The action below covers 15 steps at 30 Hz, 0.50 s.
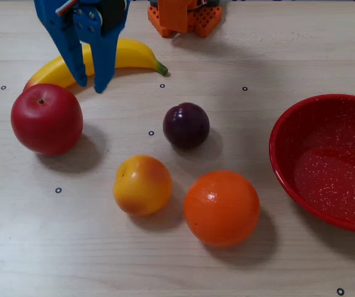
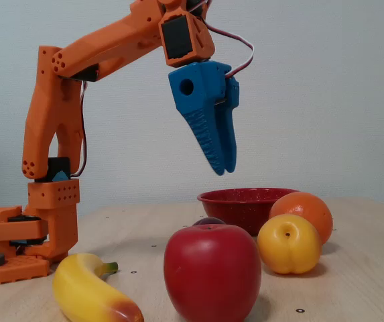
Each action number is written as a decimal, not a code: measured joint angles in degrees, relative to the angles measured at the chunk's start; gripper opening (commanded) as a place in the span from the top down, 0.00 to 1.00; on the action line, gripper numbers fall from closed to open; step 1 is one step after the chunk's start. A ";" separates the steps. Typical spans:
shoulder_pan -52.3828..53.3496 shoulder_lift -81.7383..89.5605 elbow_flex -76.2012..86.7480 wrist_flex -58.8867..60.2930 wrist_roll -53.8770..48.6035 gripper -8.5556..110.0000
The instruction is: Put peach in the red bowl.
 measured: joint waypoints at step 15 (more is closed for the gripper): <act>0.18 -6.68 -0.62 -1.93 -2.29 0.59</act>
